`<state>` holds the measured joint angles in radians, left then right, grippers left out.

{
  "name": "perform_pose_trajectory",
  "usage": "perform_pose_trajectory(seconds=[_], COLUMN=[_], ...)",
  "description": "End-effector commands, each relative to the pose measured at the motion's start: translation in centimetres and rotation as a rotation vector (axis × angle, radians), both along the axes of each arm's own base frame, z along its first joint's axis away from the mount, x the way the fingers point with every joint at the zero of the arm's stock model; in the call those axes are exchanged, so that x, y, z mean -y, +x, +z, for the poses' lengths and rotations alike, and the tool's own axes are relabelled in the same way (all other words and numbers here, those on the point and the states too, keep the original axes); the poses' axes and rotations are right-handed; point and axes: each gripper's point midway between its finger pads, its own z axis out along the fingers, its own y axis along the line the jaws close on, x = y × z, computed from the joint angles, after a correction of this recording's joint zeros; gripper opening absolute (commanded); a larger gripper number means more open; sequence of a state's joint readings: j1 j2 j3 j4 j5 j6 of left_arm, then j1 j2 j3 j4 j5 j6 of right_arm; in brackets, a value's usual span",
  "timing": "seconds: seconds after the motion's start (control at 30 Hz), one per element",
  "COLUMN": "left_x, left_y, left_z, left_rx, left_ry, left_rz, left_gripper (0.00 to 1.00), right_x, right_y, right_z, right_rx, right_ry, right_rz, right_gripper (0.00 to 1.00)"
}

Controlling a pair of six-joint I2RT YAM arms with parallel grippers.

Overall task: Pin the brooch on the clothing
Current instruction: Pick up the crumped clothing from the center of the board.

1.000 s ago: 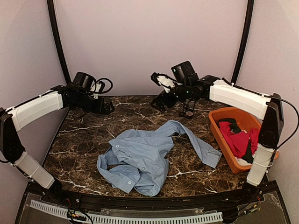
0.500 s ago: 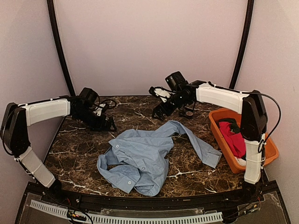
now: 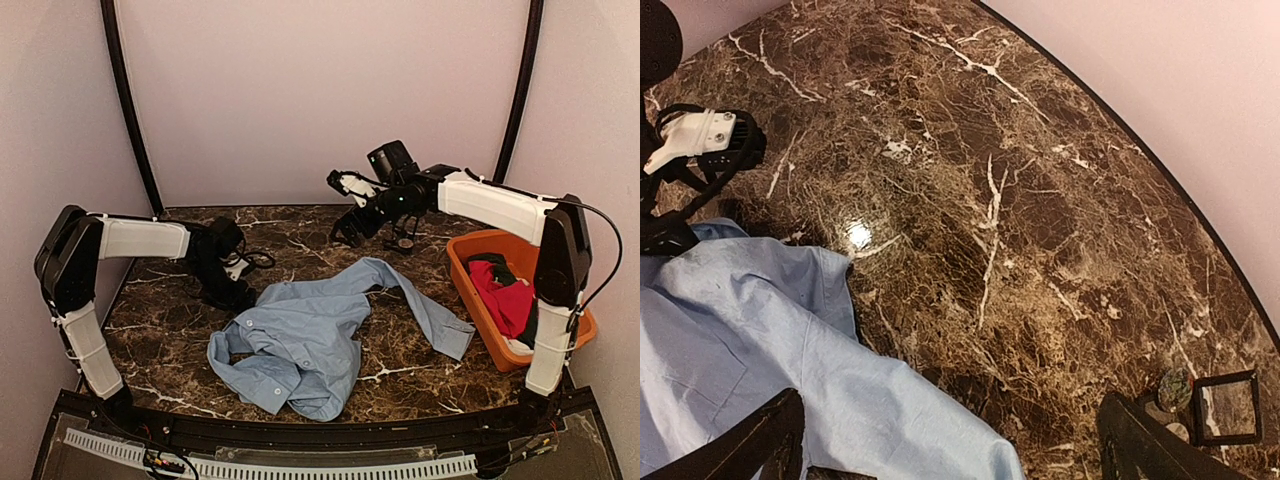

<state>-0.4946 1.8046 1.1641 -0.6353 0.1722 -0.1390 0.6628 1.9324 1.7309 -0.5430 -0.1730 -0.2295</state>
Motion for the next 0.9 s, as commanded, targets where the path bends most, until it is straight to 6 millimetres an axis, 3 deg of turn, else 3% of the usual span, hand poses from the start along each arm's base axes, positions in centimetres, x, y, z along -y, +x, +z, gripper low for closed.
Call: perform_pose_trajectory(seconds=[0.0,0.2,0.33,0.4,0.47,0.5,0.57,0.63,0.7,0.73,0.77,0.8,0.87], left_x=[0.3,0.9,1.4,1.3,1.1,1.0,0.8,0.6,0.1,-0.4,-0.6,-0.9,-1.3], left_y=[0.4,0.9,1.0,1.1,1.3,1.3,1.8,2.8,4.6,6.0,6.6,7.6,8.0], left_z=[0.1,-0.3,-0.1,-0.2,-0.4,-0.4,0.1,2.0,5.9,9.6,11.7,16.4,23.4], left_rx=[0.017,0.017,0.015,0.016,0.023,0.024,0.045,0.109,0.227,0.335,0.393,0.523,0.715], left_ry=[0.03,0.018,0.0,0.007,0.024,0.03,0.043,0.055,0.076,0.085,0.085,0.061,-0.012], left_rz=[-0.015,-0.006,-0.014,-0.015,-0.013,-0.011,-0.004,0.003,0.015,0.031,0.043,0.067,0.098], left_gripper=[0.71,0.44,0.46,0.41,0.26,0.1,0.02,0.01,0.01,0.01,0.01,0.01,0.01], right_x=[0.1,0.2,0.2,0.2,0.2,0.1,0.0,-0.3,-0.8,-1.0,-1.3,-1.6,-2.2], right_y=[0.0,-0.1,-0.1,-0.1,-0.2,-0.2,-0.4,-0.7,-0.9,-1.0,-0.8,-0.5,0.0], right_z=[1.0,0.9,1.4,1.8,2.1,2.3,2.3,2.3,2.3,2.3,2.3,2.3,2.2], right_rx=[0.032,0.028,0.038,0.044,0.048,0.05,0.051,0.05,0.057,0.069,0.08,0.09,0.101], right_ry=[0.026,0.027,0.031,0.037,0.042,0.047,0.051,0.057,0.067,0.07,0.074,0.077,0.079], right_rz=[0.009,0.009,0.009,0.012,0.014,0.018,0.029,0.058,0.1,0.123,0.135,0.144,0.161], right_gripper=[0.99,0.99,0.99,0.99,0.99,0.99,0.99,0.99,0.99,0.99,0.99,0.99,0.99])
